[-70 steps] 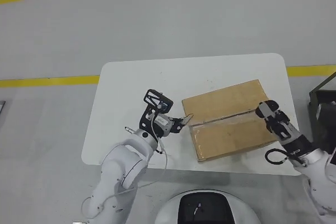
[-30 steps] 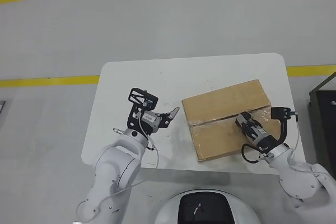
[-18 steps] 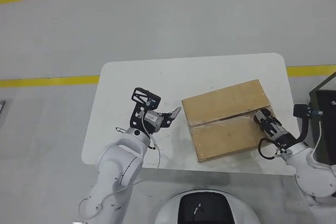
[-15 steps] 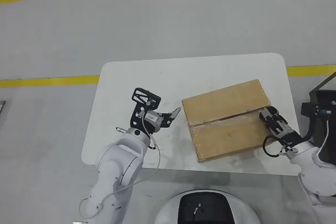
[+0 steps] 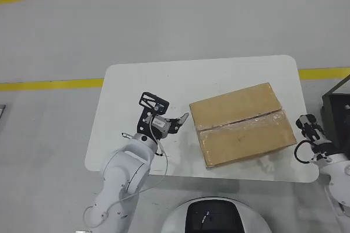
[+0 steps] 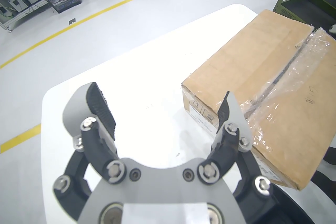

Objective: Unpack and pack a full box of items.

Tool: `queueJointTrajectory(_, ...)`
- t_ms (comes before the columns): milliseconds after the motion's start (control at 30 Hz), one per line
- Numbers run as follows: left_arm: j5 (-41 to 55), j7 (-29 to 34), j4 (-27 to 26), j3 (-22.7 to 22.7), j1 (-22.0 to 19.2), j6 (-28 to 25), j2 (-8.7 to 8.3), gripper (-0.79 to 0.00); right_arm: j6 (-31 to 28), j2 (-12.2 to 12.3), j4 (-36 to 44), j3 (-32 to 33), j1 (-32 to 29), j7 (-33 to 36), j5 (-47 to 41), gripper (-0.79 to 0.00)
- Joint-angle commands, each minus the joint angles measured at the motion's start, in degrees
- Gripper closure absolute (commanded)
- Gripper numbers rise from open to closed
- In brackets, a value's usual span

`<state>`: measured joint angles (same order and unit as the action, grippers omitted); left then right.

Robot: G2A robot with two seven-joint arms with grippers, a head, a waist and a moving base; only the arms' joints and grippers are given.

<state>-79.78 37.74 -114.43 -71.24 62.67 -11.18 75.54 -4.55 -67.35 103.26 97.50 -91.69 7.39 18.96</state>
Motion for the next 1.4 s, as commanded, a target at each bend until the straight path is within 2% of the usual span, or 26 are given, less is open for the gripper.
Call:
queueJointTrajectory(0, -0.68, -0.01, -0.11, 0.13, 0.01, 0.19, -0.02, -0.785, -1.48, -0.20, 0.44, -2.76, -0.47, -0.01, 1.48, 0.000)
queueJointTrajectory(200, -2.22, -0.69, -0.75, 0.72, 0.42, 1.57, 0.02, -0.785, -4.49, -0.75, 3.26, -10.46, -1.48, -0.21, 7.12, 0.000)
queueJointTrajectory(333, -4.90, -2.05, -1.65, 1.24, 0.81, 2.47, 0.01, -0.785, -4.59, -1.00, 5.74, -12.41, -1.77, -4.80, 13.16, 0.000)
queueJointTrajectory(467, -12.12, -5.33, -3.18, 1.89, 1.90, 4.38, -0.13, -0.785, -4.77, -0.88, 10.93, -9.82, -3.49, -10.16, 19.36, 0.000)
queueJointTrajectory(600, -19.00, -7.83, -5.17, 2.34, 4.03, 5.69, -0.34, -0.785, -6.44, -0.27, 17.60, -4.54, -7.11, -10.88, 28.46, 0.000)
queueJointTrajectory(700, -24.57, -7.01, -6.32, 2.70, 6.17, 5.86, -0.56, -0.785, -9.10, 0.14, 21.76, -0.92, -10.52, -10.99, 35.01, 0.000)
queueJointTrajectory(833, -26.00, -5.38, -7.63, 2.79, 9.56, 7.12, -0.56, -0.785, -11.71, 0.32, 24.61, 2.69, -13.99, -10.76, 36.04, 0.000)
queueJointTrajectory(867, -25.91, -5.35, -7.89, 2.90, 10.05, 7.13, -0.55, -0.785, -12.44, 0.36, 24.86, 3.16, -14.61, -9.96, 35.76, -0.209)
queueJointTrajectory(900, -25.91, -5.35, -7.89, 2.90, 10.05, 7.13, -0.55, -0.785, -12.44, 0.36, 24.86, 3.16, -14.61, -9.96, 35.76, -0.785)
queueJointTrajectory(933, -25.96, -5.32, -7.84, 2.86, 9.94, 7.16, -0.56, -0.785, -12.23, 0.35, 24.83, 3.04, -14.47, -10.27, 35.89, -0.003)
queueJointTrajectory(967, -25.95, -5.31, -7.92, 2.90, 10.13, 7.16, -0.56, -0.785, -12.49, 0.36, 24.91, 3.23, -14.67, -9.96, 35.81, -0.012)
queueJointTrajectory(1033, -25.91, -5.34, -7.91, 2.91, 10.09, 7.14, -0.55, -0.785, -12.50, 0.36, 24.88, 3.20, -14.65, -9.91, 35.76, -0.076)
queueJointTrajectory(1167, -25.91, -5.35, -7.89, 2.90, 10.05, 7.13, -0.55, -0.785, -12.44, 0.36, 24.85, 3.16, -14.61, -9.96, 35.76, -0.359)
queueJointTrajectory(1267, -25.91, -5.35, -7.89, 2.90, 10.05, 7.13, -0.55, -0.785, -12.44, 0.36, 24.85, 3.16, -14.61, -9.96, 35.76, -0.530)
queueJointTrajectory(1367, -25.91, -5.35, -7.89, 2.90, 10.05, 7.13, -0.55, -0.785, -12.44, 0.36, 24.85, 3.16, -14.61, -9.96, 35.76, -0.656)
